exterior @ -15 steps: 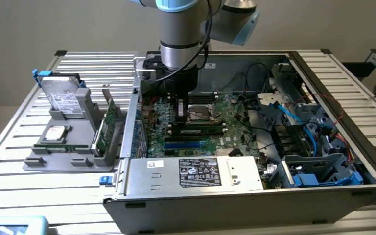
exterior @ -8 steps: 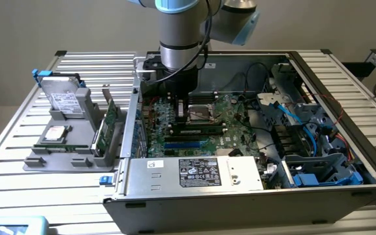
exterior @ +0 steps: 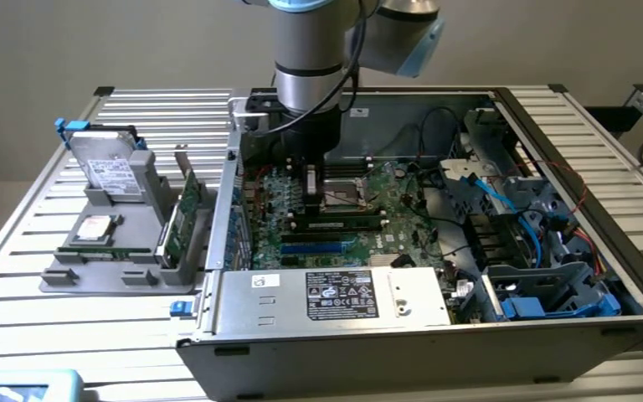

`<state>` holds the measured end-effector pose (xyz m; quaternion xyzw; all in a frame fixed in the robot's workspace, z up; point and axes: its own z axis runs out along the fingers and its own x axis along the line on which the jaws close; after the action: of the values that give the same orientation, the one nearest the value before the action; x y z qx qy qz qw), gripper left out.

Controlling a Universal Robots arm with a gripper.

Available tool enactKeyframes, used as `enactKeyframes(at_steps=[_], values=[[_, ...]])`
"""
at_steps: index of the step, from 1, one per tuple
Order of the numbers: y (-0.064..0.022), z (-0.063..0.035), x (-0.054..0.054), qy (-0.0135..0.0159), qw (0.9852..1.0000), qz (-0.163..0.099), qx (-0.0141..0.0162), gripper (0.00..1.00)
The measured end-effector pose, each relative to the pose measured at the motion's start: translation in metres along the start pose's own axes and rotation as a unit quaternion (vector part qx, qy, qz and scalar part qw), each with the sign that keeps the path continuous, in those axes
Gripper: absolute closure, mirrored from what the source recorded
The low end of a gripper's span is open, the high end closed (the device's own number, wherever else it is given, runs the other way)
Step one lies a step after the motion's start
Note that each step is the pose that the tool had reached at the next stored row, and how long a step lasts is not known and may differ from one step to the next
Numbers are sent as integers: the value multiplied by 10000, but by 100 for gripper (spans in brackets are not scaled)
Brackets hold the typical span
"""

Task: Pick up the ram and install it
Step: 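Press down the ram until it locks into place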

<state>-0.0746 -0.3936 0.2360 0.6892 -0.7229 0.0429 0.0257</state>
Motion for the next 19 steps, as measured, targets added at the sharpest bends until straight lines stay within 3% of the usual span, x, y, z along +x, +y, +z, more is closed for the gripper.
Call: enactKeyframes(at_steps=[9, 19], values=[[-177, -95, 1, 0, 10000, 0, 0, 89], [-319, -118, -3, 0, 10000, 0, 0, 89]])
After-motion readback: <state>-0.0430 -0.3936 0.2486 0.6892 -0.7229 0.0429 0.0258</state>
